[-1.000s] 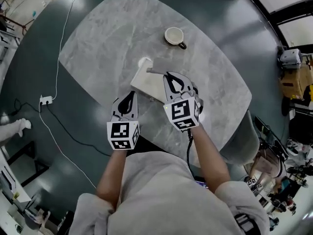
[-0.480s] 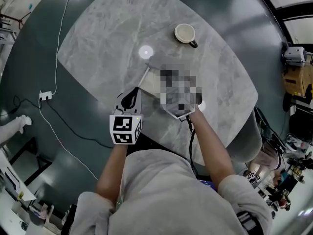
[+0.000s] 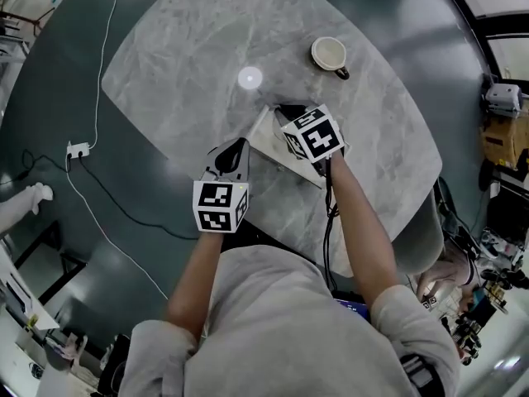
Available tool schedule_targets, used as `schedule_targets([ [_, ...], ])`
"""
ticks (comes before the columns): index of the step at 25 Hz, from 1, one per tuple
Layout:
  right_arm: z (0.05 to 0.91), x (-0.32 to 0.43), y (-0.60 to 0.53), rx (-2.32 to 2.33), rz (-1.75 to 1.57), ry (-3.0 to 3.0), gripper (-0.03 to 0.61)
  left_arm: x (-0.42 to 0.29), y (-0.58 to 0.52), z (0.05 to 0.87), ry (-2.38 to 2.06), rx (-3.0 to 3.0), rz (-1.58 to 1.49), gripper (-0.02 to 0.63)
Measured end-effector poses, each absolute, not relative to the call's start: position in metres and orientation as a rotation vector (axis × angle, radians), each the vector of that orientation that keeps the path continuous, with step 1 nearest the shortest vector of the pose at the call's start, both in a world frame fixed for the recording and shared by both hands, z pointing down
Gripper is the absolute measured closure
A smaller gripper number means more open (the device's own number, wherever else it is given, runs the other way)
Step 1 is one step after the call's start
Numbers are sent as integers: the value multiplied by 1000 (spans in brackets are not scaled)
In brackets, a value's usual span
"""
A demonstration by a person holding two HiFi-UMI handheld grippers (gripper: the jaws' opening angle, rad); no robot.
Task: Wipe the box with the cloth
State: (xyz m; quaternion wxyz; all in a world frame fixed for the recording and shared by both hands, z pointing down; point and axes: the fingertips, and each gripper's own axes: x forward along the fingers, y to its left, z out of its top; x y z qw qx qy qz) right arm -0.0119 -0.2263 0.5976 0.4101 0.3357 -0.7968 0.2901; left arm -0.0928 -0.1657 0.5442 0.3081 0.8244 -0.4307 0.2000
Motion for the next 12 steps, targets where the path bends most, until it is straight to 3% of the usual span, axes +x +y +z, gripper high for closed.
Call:
schedule_targets([
  [4, 598, -14, -228, 850, 903, -2013, 543, -94, -168, 549, -1143, 2173, 527, 588],
  [12, 598, -18, -226, 840, 877, -2014, 543, -93, -170, 555, -1143, 2160, 526, 588],
])
